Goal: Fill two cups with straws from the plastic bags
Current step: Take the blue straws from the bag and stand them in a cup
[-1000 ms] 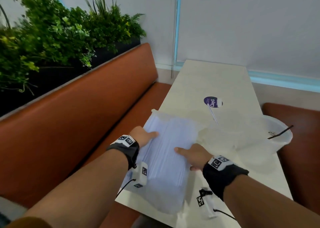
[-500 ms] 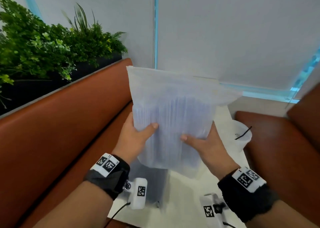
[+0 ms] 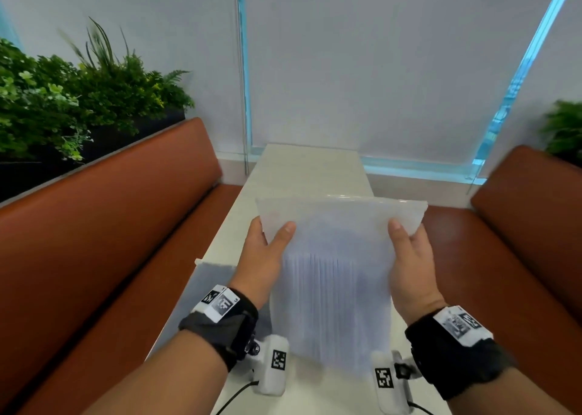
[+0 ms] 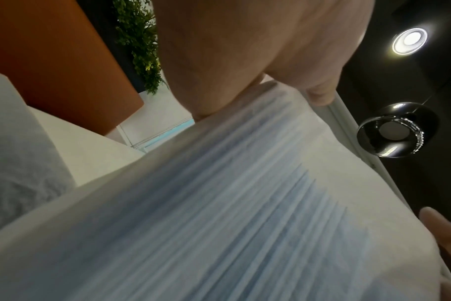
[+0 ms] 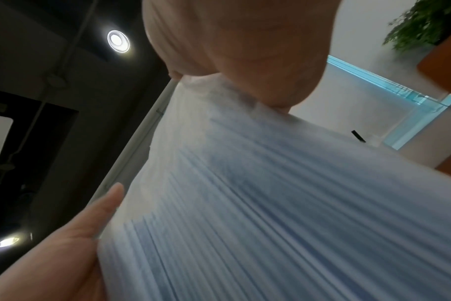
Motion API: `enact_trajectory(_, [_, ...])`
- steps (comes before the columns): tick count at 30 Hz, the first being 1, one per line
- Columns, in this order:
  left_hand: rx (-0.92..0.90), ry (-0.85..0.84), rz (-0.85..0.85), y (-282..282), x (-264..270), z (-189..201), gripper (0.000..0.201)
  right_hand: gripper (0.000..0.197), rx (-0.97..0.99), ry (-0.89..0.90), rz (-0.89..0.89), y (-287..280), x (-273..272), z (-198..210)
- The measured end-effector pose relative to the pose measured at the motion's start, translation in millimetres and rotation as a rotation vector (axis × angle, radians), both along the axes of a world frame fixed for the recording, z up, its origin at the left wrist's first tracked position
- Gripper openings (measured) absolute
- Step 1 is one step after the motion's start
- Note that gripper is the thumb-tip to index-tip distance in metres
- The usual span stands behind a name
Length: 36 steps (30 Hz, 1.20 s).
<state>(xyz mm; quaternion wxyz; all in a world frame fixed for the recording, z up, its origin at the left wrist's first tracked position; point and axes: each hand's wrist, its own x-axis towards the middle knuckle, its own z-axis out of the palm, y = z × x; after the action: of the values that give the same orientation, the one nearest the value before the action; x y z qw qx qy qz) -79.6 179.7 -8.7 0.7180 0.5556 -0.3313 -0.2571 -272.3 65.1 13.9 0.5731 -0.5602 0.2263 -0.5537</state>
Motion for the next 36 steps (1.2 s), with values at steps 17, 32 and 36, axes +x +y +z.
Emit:
enact_trajectory(17, [-0.004,-0.035,0.134,-1.1,32.7,38.2,0.017,0.041,-0.987,1.188,-0.292,14.6,64.6,78.3])
enact_trajectory(32, [0.016,-0.124,0.099,4.2,39.1,54.7,0.013,0.024,-0.873,1.100,0.014,15.2,111.5,85.3])
enact_trajectory(36, [0.022,-0.086,0.169,2.4,47.3,55.6,0.016,0.016,-0.883,1.151,-0.088,-7.8,87.1,83.9])
